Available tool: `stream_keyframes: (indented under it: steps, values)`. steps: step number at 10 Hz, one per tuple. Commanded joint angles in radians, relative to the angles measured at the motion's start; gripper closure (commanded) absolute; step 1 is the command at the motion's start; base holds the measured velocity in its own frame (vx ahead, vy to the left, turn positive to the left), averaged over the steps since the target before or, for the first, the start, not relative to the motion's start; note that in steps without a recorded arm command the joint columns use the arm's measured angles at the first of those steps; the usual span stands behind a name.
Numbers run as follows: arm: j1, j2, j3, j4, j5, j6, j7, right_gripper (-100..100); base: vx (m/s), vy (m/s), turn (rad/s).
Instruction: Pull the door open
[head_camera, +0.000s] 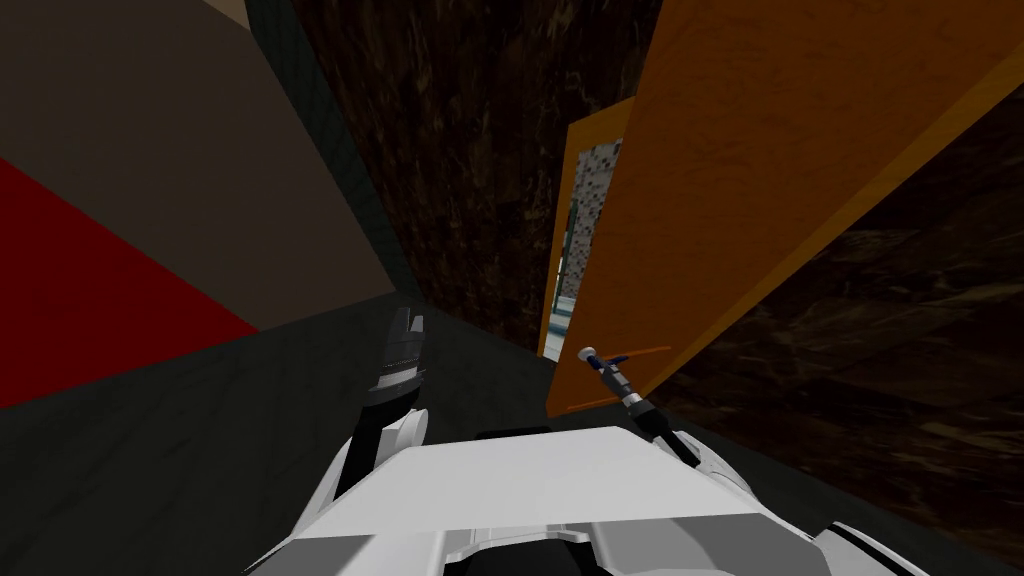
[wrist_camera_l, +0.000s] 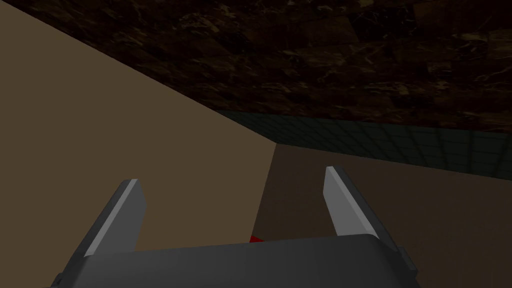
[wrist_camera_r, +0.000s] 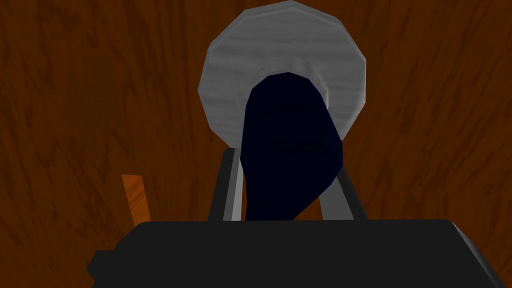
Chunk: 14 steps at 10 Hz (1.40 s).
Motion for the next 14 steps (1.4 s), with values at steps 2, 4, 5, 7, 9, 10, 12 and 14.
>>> stream_keyframes:
  steps: [2, 4, 5, 7, 9, 10, 12, 14]
  values:
    - [0.002, -0.005, 0.009, 0.016, 0.002, -0.021, -0.008, 100, -0.121, -0.069, 0.074]
    - [0.018, -0.016, 0.019, 0.035, -0.003, -0.062, -0.017, 100, -0.169, -0.072, 0.176]
    - [0.025, -0.021, 0.022, 0.042, -0.006, -0.079, -0.019, 100, -0.164, -0.088, 0.185]
    - [0.04, -0.034, 0.029, 0.059, -0.013, -0.116, -0.026, 100, -0.204, -0.091, 0.195]
    - [0.055, -0.047, 0.035, 0.074, -0.019, -0.151, -0.032, 100, -0.205, -0.106, 0.187]
    - [0.061, -0.052, 0.038, 0.081, -0.022, -0.166, -0.035, 100, -0.2, -0.062, 0.152]
    - [0.053, -0.044, 0.047, 0.106, -0.018, -0.186, -0.037, 100, -0.134, -0.043, 0.082]
    - [0.03, -0.033, 0.054, 0.109, -0.037, -0.16, -0.019, 100, -0.166, -0.071, 0.169]
